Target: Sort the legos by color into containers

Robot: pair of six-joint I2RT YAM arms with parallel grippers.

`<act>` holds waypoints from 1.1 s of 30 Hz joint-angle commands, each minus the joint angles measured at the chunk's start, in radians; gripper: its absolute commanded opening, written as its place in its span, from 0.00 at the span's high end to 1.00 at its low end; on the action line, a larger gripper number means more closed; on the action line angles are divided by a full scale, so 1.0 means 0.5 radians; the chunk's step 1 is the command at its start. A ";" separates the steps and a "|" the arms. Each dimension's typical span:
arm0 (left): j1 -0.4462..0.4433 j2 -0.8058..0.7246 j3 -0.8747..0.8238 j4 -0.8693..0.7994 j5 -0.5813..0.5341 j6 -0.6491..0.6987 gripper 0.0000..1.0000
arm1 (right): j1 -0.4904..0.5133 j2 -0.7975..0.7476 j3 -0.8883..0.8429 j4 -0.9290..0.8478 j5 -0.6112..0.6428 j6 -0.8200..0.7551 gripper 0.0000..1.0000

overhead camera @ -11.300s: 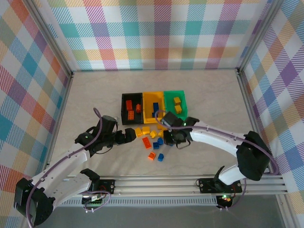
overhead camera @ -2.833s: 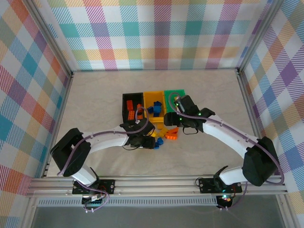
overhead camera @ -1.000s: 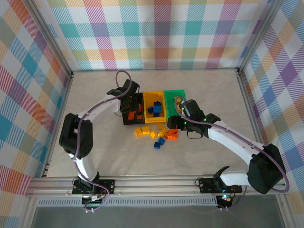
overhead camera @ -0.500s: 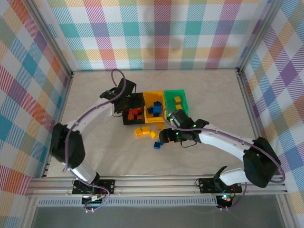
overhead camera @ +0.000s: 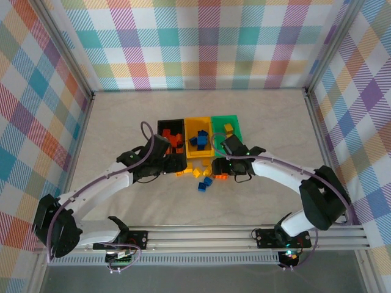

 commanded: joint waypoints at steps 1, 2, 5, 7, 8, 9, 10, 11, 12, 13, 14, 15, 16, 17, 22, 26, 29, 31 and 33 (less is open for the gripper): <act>-0.019 -0.087 -0.069 0.057 0.000 -0.060 0.00 | -0.054 0.132 0.136 0.019 0.072 0.022 0.18; -0.019 -0.092 -0.081 0.052 -0.004 -0.060 0.00 | -0.064 0.179 0.174 0.015 0.063 0.010 0.18; -0.019 -0.097 -0.106 0.028 -0.019 -0.058 0.00 | -0.065 0.300 0.236 0.014 -0.003 -0.004 0.18; -0.019 -0.109 -0.123 0.018 -0.028 -0.057 0.00 | -0.063 0.354 0.249 0.012 -0.003 0.014 0.18; -0.019 -0.118 -0.131 0.014 -0.042 -0.056 0.00 | -0.063 0.374 0.245 0.015 0.004 0.022 0.19; -0.018 -0.129 -0.139 0.013 -0.048 -0.053 0.00 | -0.063 0.397 0.243 0.006 0.013 0.036 0.20; -0.016 -0.137 -0.144 0.011 -0.055 -0.049 0.00 | -0.063 0.410 0.241 0.003 0.020 0.042 0.20; -0.016 -0.144 -0.144 0.005 -0.066 -0.049 0.00 | -0.064 0.422 0.235 0.003 0.018 0.048 0.22; -0.014 -0.147 -0.145 -0.003 -0.071 -0.043 0.00 | -0.063 0.430 0.223 0.003 0.017 0.055 0.23; -0.015 -0.148 -0.144 -0.002 -0.078 -0.040 0.00 | -0.063 0.434 0.212 0.007 0.022 0.058 0.26; -0.013 -0.149 -0.143 -0.007 -0.085 -0.038 0.00 | -0.063 0.426 0.196 0.006 0.024 0.066 0.30; -0.012 -0.149 -0.142 -0.014 -0.095 -0.032 0.00 | -0.063 0.415 0.177 0.008 0.024 0.073 0.33; -0.013 -0.150 -0.143 -0.014 -0.106 -0.031 0.00 | -0.064 0.396 0.153 0.013 0.027 0.078 0.35; -0.013 -0.150 -0.144 -0.014 -0.109 -0.032 0.00 | -0.063 0.373 0.123 0.022 0.035 0.087 0.40; -0.010 -0.145 -0.157 -0.008 -0.106 -0.025 0.00 | -0.066 0.238 -0.011 0.030 0.070 0.120 0.54; -0.007 -0.130 -0.163 0.004 -0.093 -0.020 0.00 | -0.078 0.121 -0.077 0.032 0.077 0.132 0.56; -0.007 -0.126 -0.169 0.010 -0.081 -0.020 0.00 | -0.079 0.085 -0.080 0.022 -0.004 0.135 0.43; -0.007 -0.129 -0.177 0.014 -0.083 -0.019 0.00 | -0.073 0.079 -0.094 0.053 -0.088 0.145 0.33; -0.003 -0.129 -0.188 0.014 -0.082 -0.017 0.00 | -0.064 0.107 -0.085 0.035 -0.146 0.162 0.31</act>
